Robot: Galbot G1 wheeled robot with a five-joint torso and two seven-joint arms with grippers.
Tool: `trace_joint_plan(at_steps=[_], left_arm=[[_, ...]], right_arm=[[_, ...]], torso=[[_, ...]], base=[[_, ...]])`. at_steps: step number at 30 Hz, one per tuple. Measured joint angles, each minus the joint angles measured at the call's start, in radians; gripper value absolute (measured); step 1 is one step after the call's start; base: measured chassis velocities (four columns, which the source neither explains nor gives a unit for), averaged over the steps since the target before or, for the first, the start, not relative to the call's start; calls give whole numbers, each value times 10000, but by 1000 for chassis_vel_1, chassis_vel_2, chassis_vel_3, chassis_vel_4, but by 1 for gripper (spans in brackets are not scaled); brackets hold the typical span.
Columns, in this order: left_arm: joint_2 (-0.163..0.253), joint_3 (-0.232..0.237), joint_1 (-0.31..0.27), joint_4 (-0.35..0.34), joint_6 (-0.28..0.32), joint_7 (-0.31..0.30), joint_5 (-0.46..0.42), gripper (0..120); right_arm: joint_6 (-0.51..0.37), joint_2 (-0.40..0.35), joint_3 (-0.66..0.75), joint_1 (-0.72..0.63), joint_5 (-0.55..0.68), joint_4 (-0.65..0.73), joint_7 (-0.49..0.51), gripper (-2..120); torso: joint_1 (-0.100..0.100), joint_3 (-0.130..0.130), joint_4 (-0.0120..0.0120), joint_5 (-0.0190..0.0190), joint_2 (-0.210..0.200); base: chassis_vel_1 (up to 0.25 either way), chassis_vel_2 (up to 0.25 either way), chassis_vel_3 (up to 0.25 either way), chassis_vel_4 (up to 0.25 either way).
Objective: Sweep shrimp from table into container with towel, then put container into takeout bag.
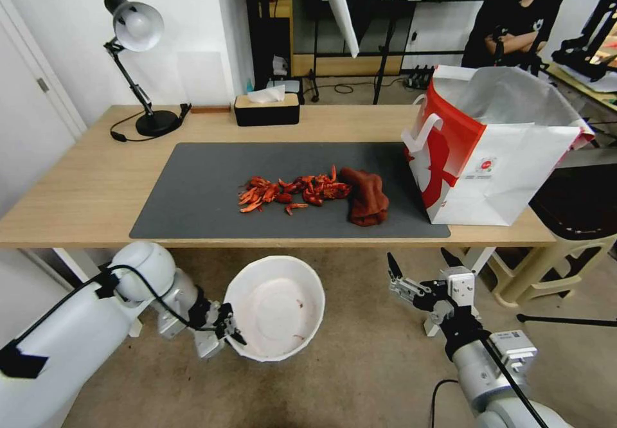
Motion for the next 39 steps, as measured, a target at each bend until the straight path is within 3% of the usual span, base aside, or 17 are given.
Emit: trace_joint_plan(at_steps=[3,11,19,21,29,34,39], left_arm=[[-448,1068,-975,795,-7,-541,281,0],[-935,1796,-2134,1819,-72,-1404,744,0],[-1002,1905,-2288,1815,-53,-1550,1033,0],[-1006,1965,-2359,1807,-46,-1538,1073,0],[-918,2053,-2573,1892,-46,-1492,1083,0],[-936,2047,-2571,2031,-73,-1480,1086,0],[-937,2035,-2545,2141,-124,-1481,1105,0]], right_arm=[[0,0,-5,-10,-17,-2,5,100],[23,0,7,108,88,-117,44,100],[-78,-451,84,1191,1192,-608,5,100],[38,-1108,85,2120,1929,-1228,40,100],[252,-2788,-390,4135,3031,-3134,430,100],[-132,-3541,-850,5146,3542,-3807,874,100],[-680,-3813,-1363,6071,4009,-4255,1358,100]], torso=[[0,1,-3,0,0],[1,1,-2,-2,0],[1,1,0,-1,1],[1,1,0,-1,1],[1,2,-4,-1,1],[0,2,-4,-1,1],[1,2,-1,-1,1]], base=[[0,0,0,0],[0,0,0,0],[0,0,0,0],[0,0,0,0],[0,0,0,0],[0,0,0,0],[0,0,0,0]])
